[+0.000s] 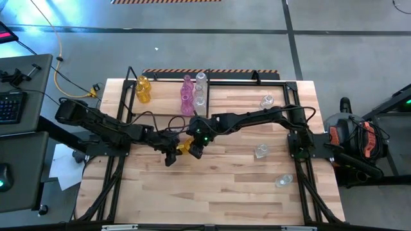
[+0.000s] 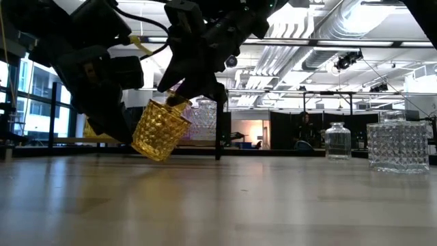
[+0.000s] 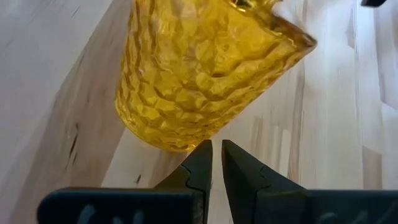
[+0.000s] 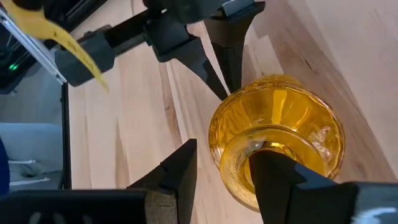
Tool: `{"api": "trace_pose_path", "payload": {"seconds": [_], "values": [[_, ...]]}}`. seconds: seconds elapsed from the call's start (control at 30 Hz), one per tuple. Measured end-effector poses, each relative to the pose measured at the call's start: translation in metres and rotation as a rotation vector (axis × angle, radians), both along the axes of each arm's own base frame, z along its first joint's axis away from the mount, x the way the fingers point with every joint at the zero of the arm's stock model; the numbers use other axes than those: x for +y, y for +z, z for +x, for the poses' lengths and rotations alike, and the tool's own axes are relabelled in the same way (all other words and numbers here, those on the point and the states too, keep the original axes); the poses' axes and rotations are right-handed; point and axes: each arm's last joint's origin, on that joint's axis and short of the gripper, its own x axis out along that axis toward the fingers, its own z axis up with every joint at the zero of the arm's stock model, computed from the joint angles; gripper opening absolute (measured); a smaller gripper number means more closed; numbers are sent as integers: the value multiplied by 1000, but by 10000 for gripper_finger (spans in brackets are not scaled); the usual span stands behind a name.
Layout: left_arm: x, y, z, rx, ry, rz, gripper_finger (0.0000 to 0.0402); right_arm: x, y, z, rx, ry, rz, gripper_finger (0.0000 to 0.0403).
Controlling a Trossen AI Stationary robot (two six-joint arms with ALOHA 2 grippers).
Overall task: Sort vases onto shelf
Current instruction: Put the yellow vase on the shelf aligned with the other yellow vases
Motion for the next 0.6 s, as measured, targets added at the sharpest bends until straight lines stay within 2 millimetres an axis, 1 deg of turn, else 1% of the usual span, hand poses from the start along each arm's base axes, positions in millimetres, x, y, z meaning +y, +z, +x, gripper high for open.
{"api": "trace_pose_path", "payload": {"seconds": [0.2,0.33,0.47,0.6], "values": [[0,-4,3,-9,-12,25,31,-4,-1,-1,38,-57,45,118],[0,-10,8,-16,-19,15,31,-4,-4,-5,102,-97,78,118],[-1,-7,8,-27,-13,-8,31,-4,-5,-8,148,-128,97,118],[-1,2,6,-70,-19,-23,30,-4,-5,-8,164,-158,121,117]]}}
